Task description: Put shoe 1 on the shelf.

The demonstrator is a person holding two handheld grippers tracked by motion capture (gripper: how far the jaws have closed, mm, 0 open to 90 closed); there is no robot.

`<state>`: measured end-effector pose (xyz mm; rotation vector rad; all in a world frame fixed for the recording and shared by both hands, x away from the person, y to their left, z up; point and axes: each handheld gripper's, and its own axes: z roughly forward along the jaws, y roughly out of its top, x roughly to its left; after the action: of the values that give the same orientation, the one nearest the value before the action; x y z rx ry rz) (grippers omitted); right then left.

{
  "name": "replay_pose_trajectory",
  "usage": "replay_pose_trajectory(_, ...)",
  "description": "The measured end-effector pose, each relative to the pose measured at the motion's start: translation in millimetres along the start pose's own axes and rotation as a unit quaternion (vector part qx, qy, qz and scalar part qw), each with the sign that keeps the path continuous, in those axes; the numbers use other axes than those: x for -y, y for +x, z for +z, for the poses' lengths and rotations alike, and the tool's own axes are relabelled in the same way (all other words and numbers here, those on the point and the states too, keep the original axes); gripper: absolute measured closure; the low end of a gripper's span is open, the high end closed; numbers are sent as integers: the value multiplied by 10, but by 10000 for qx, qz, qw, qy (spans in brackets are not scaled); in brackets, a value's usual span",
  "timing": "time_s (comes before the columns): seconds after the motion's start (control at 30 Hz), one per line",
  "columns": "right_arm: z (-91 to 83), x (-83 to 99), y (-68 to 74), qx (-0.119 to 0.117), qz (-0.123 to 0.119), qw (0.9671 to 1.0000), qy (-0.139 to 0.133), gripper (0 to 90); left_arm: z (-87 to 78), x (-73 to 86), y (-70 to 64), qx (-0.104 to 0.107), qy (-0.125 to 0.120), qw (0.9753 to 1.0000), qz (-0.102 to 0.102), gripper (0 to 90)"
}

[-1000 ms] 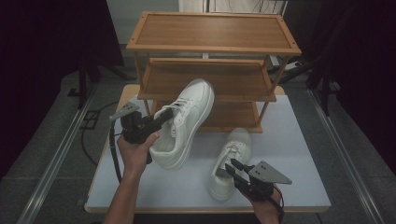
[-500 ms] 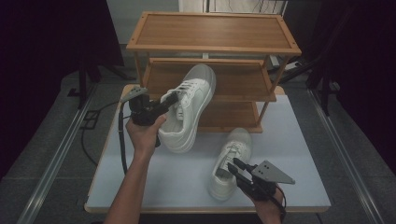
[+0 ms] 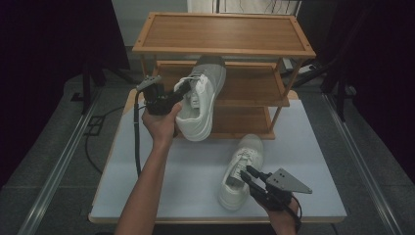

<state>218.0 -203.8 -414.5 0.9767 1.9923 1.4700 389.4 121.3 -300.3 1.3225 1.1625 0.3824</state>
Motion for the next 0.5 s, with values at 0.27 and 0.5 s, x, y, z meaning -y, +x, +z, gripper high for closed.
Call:
replay_pose_trajectory(0.27, 0, 2, 9, -10, -3, 10000, 1, 698, 178, -102, -34, -251, -160, 9995, -78, 839)
replay_pose_trajectory(0.5, -14, 3, -8, -4, 27, 10000, -18, 698, 330, -124, -57, -416, -246, 9988, -68, 839)
